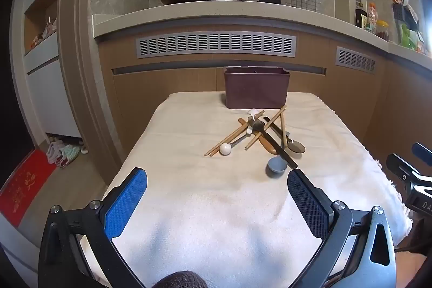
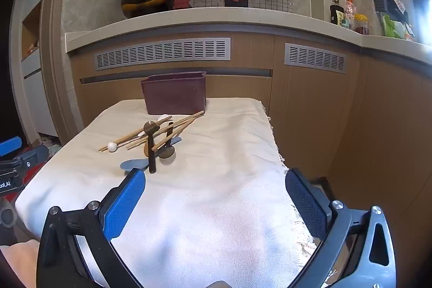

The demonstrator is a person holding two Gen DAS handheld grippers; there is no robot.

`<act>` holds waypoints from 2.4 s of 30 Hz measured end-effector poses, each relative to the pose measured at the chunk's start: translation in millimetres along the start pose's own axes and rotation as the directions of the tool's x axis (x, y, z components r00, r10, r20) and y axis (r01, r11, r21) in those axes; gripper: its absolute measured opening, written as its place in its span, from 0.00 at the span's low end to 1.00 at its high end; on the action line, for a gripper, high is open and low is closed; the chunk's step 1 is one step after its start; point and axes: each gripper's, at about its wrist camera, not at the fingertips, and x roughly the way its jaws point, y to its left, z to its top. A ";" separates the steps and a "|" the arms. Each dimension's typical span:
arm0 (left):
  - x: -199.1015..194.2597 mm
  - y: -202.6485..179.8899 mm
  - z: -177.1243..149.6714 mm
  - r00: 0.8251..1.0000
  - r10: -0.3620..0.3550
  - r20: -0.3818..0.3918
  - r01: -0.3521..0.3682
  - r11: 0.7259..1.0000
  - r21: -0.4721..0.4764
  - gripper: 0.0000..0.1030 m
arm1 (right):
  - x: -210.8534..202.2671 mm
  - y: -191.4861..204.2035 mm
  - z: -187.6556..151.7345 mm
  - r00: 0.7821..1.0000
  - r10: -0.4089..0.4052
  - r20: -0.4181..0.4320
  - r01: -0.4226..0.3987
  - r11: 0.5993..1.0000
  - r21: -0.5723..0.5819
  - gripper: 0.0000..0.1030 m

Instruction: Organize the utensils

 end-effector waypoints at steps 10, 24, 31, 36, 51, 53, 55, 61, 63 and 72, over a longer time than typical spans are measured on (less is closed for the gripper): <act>-1.3 0.3 0.1 1.000 0.003 0.008 -0.003 1.000 0.005 1.00 | 7.1 5.0 1.0 1.000 0.009 -0.009 -0.009 1.000 0.008 1.00; 0.4 1.8 -2.7 1.000 0.002 0.001 -0.002 1.000 0.001 1.00 | 2.8 2.7 1.5 1.000 0.009 -0.007 -0.009 1.000 0.005 1.00; 2.7 0.9 -4.9 1.000 0.002 -0.002 -0.002 1.000 0.003 1.00 | 2.6 0.9 1.4 1.000 0.007 -0.006 -0.007 1.000 0.004 1.00; 5.4 -1.0 -5.6 1.000 0.002 -0.005 -0.002 1.000 0.004 1.00 | 3.3 3.0 2.4 1.000 0.004 -0.009 -0.004 1.000 0.006 1.00; 10.0 -6.9 -6.8 1.000 0.003 -0.013 -0.003 1.000 0.017 1.00 | 4.8 2.2 1.3 1.000 0.005 -0.007 -0.005 1.000 0.005 1.00; 10.1 -7.0 -6.9 1.000 0.003 -0.013 -0.003 1.000 0.017 1.00 | 4.8 2.4 1.6 1.000 0.005 -0.008 -0.005 1.000 0.005 1.00; 10.2 -7.0 -6.8 1.000 0.003 -0.014 -0.003 1.000 0.017 1.00 | 4.8 2.4 1.7 1.000 0.004 -0.008 -0.004 1.000 0.005 1.00; 9.3 -7.8 -6.7 1.000 0.003 -0.016 -0.002 1.000 0.020 1.00 | 4.6 2.1 1.4 1.000 0.005 -0.008 -0.005 1.000 0.006 1.00; 8.7 -8.0 -6.8 1.000 0.003 -0.016 -0.003 1.000 0.021 1.00 | 4.7 2.1 1.6 1.000 0.004 -0.008 -0.004 1.000 0.005 1.00; 8.1 -8.2 -6.0 1.000 0.004 -0.017 -0.003 1.000 0.026 1.00 | 4.3 2.4 2.1 1.000 0.005 -0.009 -0.005 1.000 0.006 1.00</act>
